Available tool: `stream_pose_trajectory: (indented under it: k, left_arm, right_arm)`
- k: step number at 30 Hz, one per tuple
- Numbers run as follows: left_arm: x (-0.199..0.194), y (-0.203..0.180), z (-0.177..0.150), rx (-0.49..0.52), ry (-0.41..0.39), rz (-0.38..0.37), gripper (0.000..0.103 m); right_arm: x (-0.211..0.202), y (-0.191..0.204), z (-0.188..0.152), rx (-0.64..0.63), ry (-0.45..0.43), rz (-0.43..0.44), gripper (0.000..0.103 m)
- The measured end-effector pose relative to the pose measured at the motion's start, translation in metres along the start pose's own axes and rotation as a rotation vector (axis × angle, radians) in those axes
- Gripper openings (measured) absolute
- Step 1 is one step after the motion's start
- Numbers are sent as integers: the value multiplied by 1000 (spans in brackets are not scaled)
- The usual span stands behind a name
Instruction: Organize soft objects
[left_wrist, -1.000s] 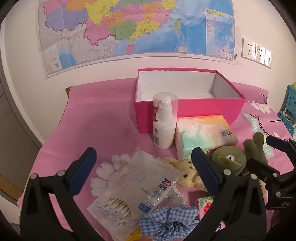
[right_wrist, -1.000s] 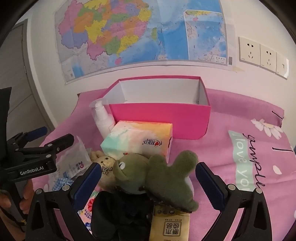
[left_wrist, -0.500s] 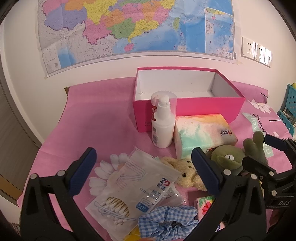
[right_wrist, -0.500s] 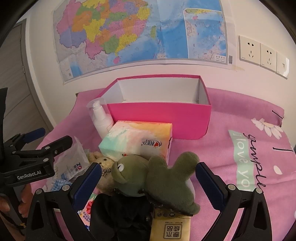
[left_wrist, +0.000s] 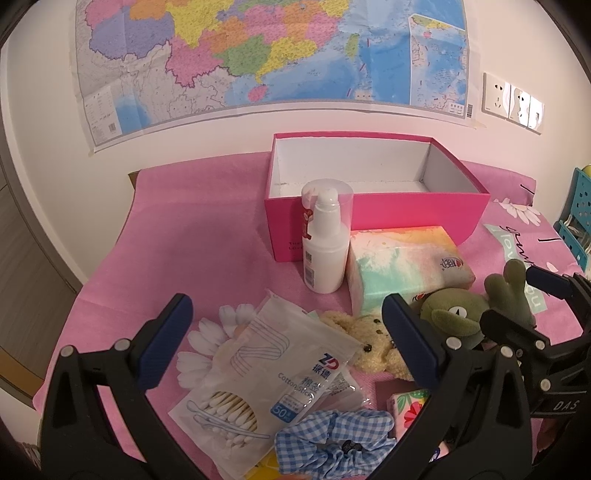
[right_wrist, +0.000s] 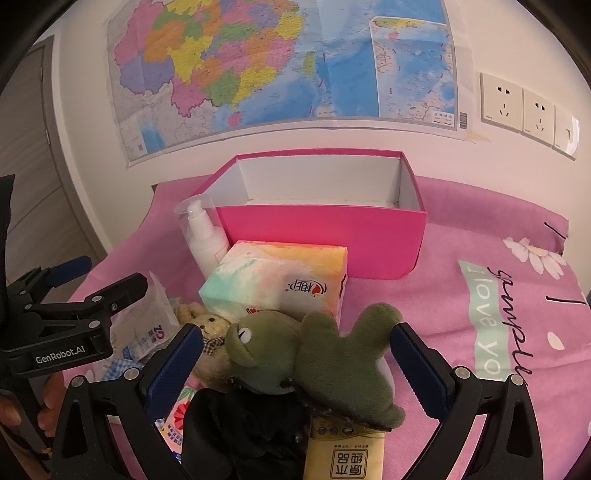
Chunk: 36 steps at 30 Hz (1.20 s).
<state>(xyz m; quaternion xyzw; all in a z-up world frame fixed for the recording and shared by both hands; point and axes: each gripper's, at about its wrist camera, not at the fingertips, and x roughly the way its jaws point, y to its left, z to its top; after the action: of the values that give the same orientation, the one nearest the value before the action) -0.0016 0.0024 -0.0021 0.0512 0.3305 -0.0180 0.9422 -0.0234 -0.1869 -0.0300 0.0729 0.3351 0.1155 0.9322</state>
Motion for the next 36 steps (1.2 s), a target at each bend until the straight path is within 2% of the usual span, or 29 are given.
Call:
stream_pose_trajectory:
  k: [16, 29, 32, 36]
  left_arm:
    - [5, 0, -4, -2, 13, -8, 102]
    - [18, 9, -14, 16, 78, -129, 102]
    - [17, 8, -16, 26, 83, -153, 102]
    - [8, -2, -15, 60, 67, -224, 102]
  right_arm:
    - [4, -1, 2, -13, 19, 3, 103]
    - [14, -3, 2, -44, 69, -1, 103]
    - [11, -6, 1, -52, 67, -3, 103]
    - [1, -19, -2, -30, 41, -19, 103]
